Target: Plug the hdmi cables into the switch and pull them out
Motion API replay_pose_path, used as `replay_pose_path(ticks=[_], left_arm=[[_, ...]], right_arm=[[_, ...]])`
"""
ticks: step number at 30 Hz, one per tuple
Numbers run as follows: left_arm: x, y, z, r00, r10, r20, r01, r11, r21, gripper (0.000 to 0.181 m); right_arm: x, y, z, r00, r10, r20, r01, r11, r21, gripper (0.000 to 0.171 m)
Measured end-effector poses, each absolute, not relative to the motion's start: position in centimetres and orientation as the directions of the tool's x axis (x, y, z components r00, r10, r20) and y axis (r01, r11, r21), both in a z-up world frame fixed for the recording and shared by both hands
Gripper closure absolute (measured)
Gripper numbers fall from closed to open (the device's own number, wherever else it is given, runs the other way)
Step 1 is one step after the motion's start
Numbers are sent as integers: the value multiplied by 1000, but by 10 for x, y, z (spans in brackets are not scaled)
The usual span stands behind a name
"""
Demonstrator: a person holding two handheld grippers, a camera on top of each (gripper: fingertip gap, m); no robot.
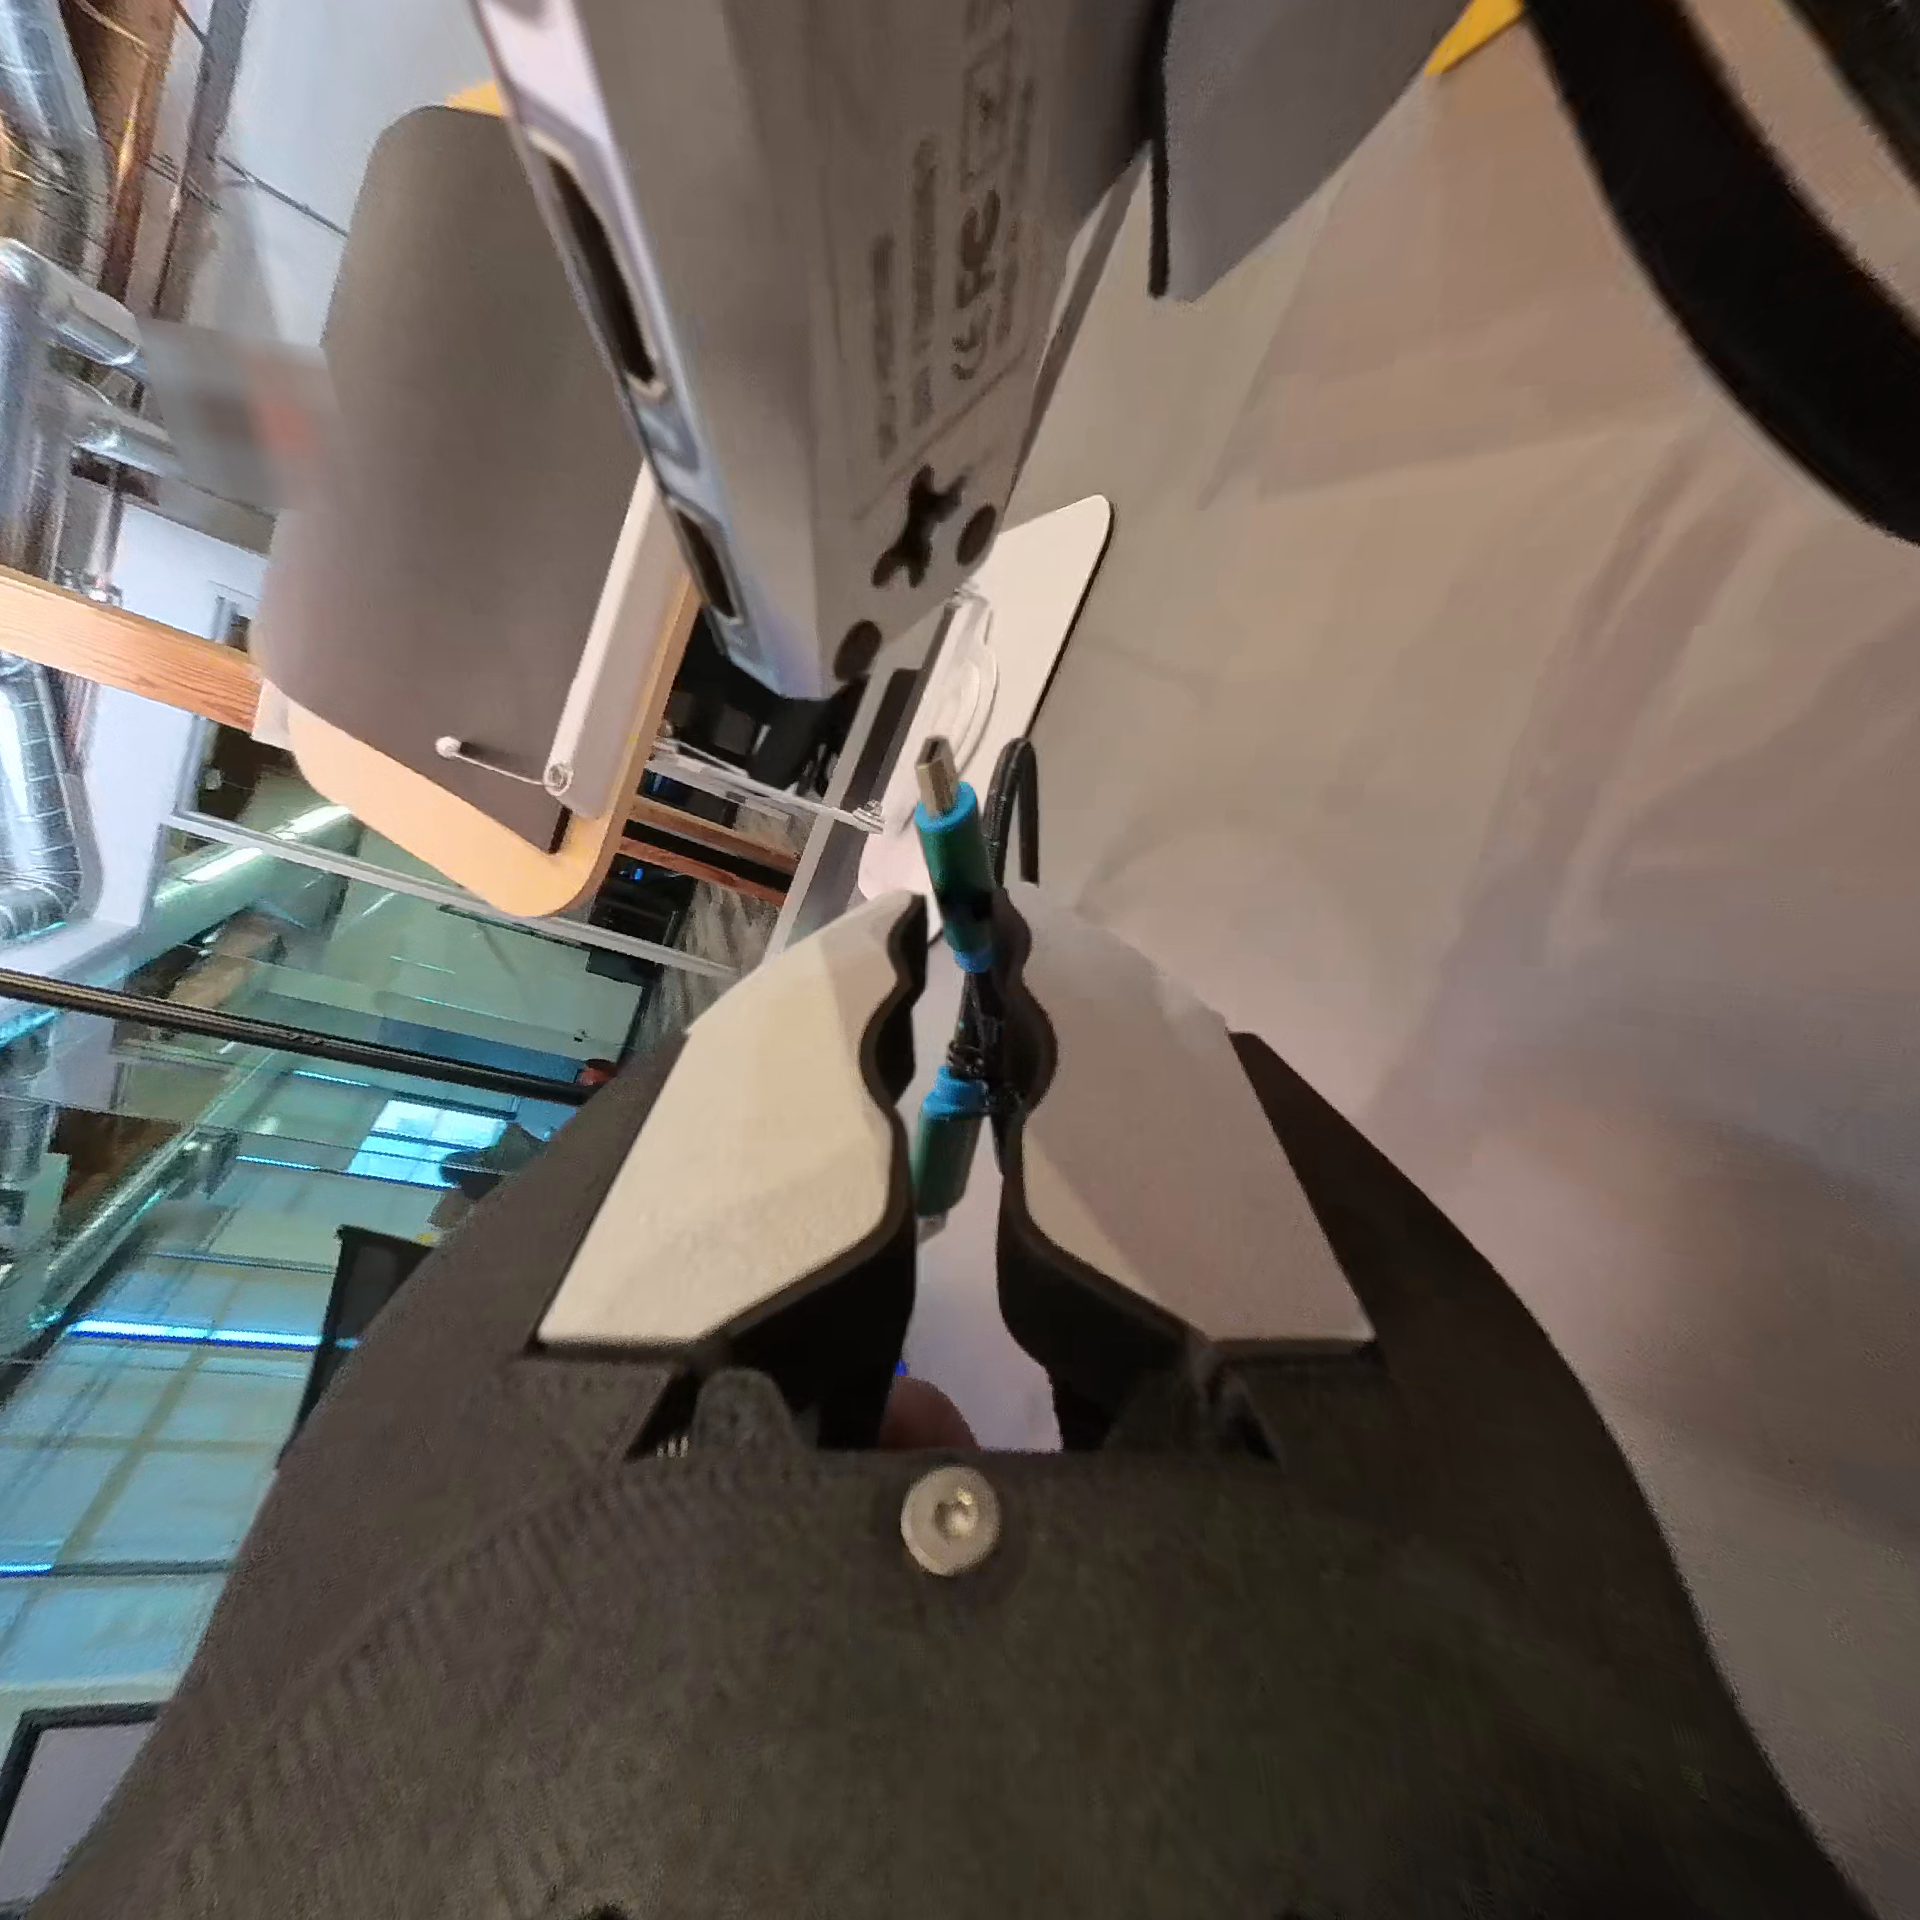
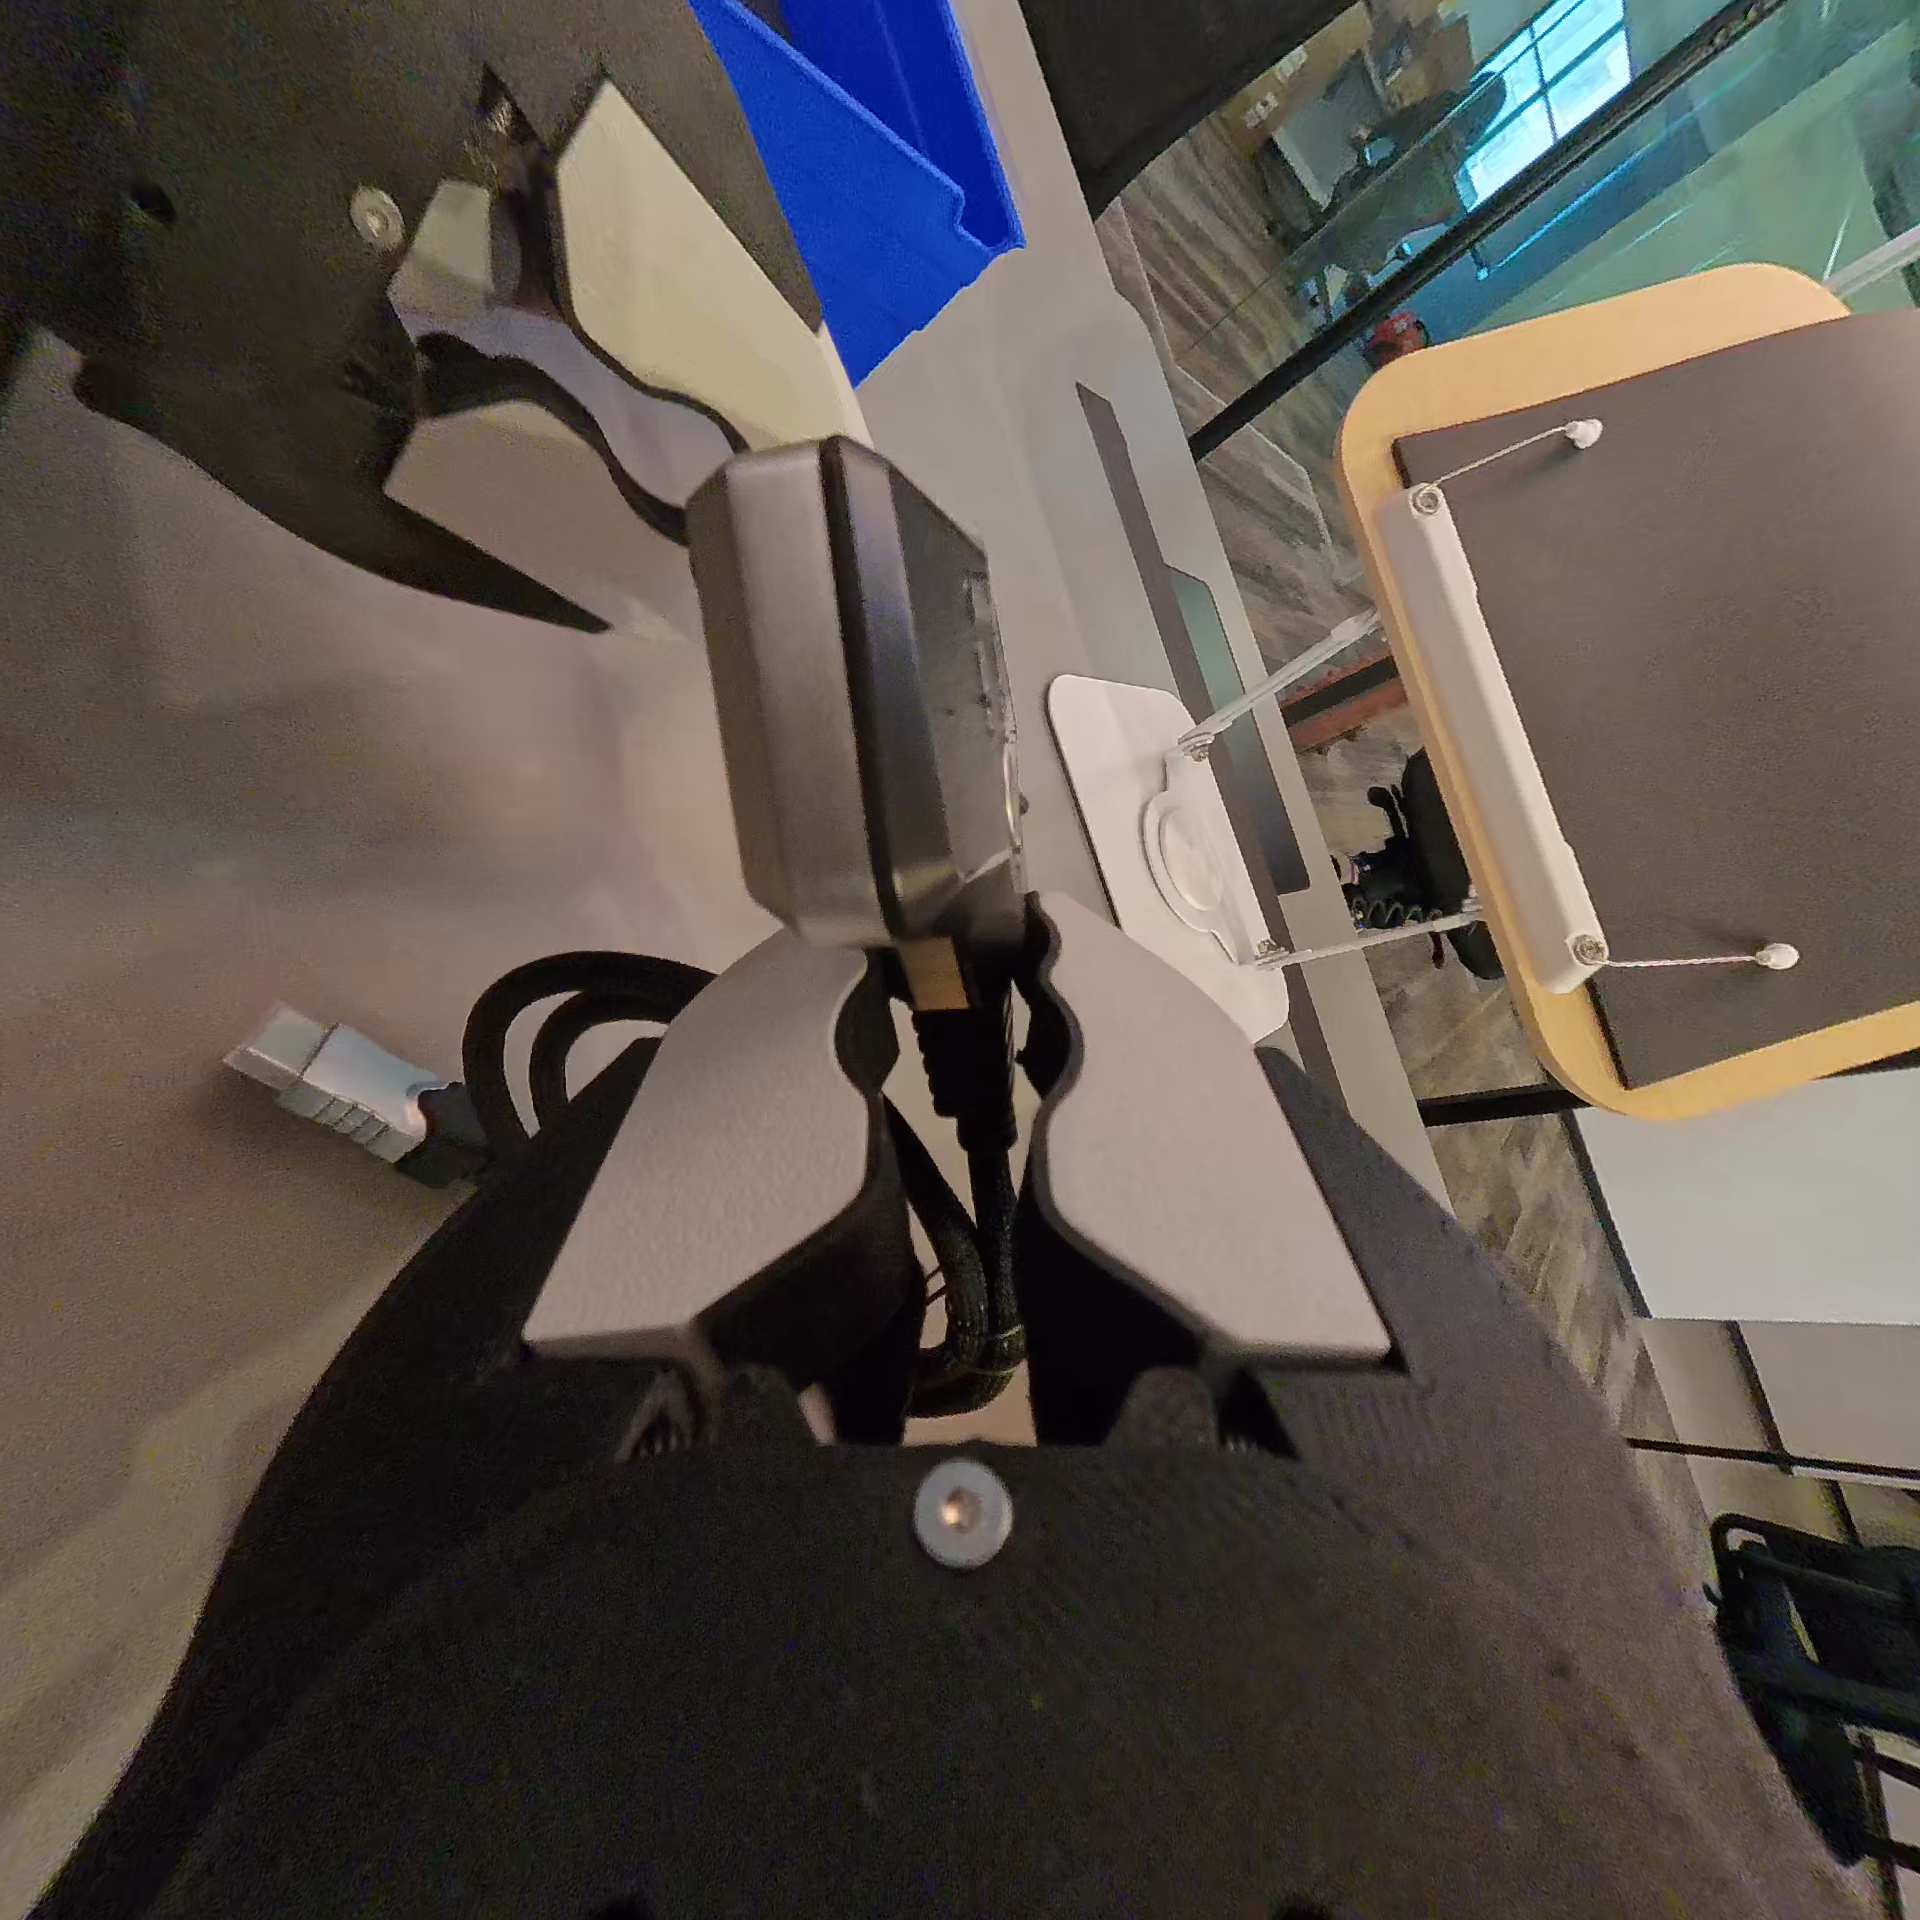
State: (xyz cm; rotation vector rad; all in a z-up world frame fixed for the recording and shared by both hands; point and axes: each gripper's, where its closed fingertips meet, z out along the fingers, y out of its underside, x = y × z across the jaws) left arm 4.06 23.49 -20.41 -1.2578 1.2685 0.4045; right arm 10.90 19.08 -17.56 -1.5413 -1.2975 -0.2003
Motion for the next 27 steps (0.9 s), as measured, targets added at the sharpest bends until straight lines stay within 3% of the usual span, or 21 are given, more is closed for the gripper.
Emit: replay_pose_path(ticks=[5,8,17,24,27], left_arm=[[45,253,-220,309,-385,-870,-852,295,-433,153],[48,263,-222,318,-379,-869,-853,286,-436,172],[41,275,-225,314,-459,-831,-863,227,-451,173],[38,220,-232,105,-598,-794,-889,301,-345,173],[44,217,-221,125,-448,-885,-881,360,-307,155]], right_arm=[[110,190,-173,408,609,680,781,152,-605,151],[112,190,-170,421,608,673,771,151,-619,151],[121,192,-163,466,596,654,743,138,-655,151],[122,194,-161,484,598,639,728,130,-674,151],[120,193,-160,482,599,639,726,135,-674,151]])
